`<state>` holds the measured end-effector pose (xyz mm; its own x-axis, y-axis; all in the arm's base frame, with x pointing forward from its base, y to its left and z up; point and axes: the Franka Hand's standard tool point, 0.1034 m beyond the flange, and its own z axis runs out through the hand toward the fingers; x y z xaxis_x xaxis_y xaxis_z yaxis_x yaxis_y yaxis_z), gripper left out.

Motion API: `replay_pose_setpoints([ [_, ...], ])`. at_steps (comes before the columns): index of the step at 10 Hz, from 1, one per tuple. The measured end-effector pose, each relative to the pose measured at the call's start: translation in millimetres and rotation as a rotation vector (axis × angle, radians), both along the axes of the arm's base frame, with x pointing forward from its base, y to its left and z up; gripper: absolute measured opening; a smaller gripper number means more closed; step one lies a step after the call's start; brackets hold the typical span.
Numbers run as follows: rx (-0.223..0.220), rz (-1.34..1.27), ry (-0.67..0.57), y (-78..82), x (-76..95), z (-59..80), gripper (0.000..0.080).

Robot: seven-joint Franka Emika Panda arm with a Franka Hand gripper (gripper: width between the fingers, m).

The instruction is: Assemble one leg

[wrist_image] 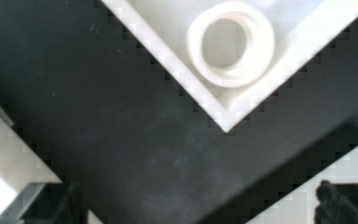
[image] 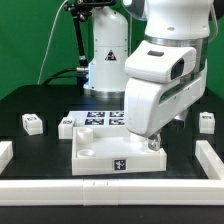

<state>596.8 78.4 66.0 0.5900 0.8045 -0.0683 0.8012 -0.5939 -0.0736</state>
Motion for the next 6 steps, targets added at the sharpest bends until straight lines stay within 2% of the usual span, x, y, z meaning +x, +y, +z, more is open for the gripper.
replay_pose_setpoints([
  [6, 0.000, -0.001, 0.000, 0.0, -0.2, -0.2, 0.0650],
])
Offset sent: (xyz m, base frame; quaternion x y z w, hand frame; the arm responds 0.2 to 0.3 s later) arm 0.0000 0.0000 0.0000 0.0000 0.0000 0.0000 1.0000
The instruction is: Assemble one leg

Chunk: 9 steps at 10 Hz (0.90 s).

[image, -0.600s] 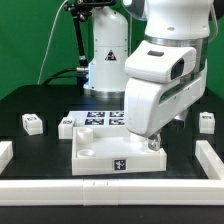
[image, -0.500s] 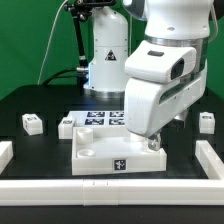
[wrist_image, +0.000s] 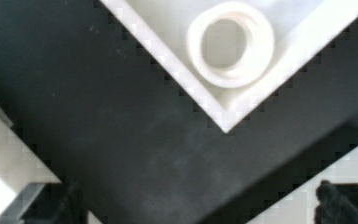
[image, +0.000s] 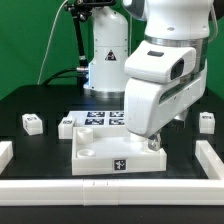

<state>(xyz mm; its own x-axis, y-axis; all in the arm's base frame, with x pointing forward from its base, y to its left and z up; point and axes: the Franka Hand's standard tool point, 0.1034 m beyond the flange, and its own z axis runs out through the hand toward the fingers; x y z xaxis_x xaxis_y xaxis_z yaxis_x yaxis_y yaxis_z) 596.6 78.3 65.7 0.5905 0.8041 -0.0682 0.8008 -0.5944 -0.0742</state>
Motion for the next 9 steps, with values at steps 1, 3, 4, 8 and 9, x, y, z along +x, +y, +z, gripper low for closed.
replay_pose_setpoints([
  [1, 0.000, 0.000, 0.000, 0.0, -0.1, 0.0, 0.0650],
  [3, 0.012, 0.059, -0.029, -0.8, -6.9, -5.1, 0.0650],
  [4, 0.023, 0.136, -0.045, -4.3, -18.6, -11.1, 0.0650],
  [8, 0.040, 0.326, -0.026, -16.2, -41.7, -21.2, 0.0650],
  [9, 0.040, 0.325, -0.025, -16.4, -41.9, -21.5, 0.0650],
])
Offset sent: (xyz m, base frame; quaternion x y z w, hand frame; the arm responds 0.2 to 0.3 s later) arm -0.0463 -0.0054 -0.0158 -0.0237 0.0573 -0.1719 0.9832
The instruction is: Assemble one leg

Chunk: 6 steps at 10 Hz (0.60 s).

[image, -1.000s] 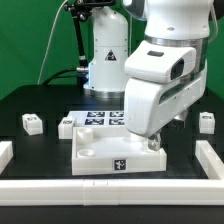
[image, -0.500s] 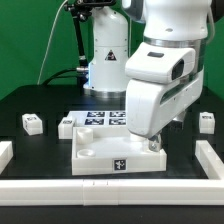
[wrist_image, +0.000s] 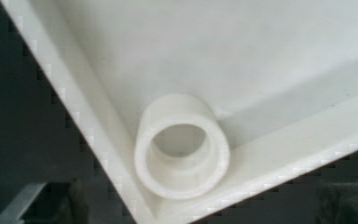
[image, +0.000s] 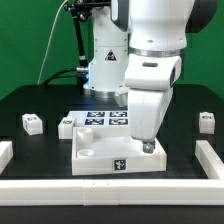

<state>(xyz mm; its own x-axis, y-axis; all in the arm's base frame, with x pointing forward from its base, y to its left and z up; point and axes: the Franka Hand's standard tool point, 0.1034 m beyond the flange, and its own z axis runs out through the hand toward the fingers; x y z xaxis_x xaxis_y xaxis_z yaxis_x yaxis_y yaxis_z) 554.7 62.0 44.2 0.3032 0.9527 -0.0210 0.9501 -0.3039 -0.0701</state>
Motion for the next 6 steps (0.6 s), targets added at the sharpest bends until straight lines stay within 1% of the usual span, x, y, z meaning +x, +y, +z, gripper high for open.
replay_pose_setpoints([
  [2, 0.002, 0.021, -0.003, -0.6, -0.3, -0.3, 0.0650],
  [3, 0.012, 0.111, -0.031, -2.5, -1.1, -0.7, 0.0650],
  [4, 0.015, 0.182, -0.032, -5.7, -7.5, 1.3, 0.0650],
  [5, 0.012, 0.274, -0.031, -9.9, -11.2, 4.4, 0.0650],
  [6, 0.007, 0.341, -0.026, -13.4, -14.1, 4.0, 0.0650],
])
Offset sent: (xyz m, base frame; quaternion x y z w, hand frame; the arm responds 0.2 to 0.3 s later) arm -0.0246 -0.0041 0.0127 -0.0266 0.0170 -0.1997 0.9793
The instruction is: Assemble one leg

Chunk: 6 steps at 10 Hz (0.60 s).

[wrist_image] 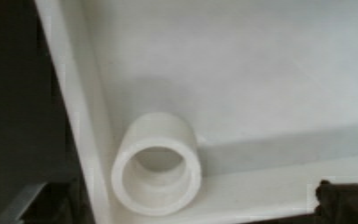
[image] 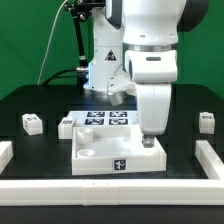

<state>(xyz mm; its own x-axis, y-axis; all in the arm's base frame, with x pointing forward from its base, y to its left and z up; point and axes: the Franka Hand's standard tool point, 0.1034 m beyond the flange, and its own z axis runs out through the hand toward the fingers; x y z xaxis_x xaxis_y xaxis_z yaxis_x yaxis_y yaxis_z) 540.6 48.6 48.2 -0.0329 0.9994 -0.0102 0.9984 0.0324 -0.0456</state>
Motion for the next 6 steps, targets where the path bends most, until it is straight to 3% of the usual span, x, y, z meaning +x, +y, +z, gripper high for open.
replay_pose_setpoints([
  [2, -0.014, -0.002, 0.009, -4.3, -9.1, -0.8, 0.0650],
  [6, -0.014, -0.001, 0.010, -4.9, -9.0, -2.5, 0.0650],
])
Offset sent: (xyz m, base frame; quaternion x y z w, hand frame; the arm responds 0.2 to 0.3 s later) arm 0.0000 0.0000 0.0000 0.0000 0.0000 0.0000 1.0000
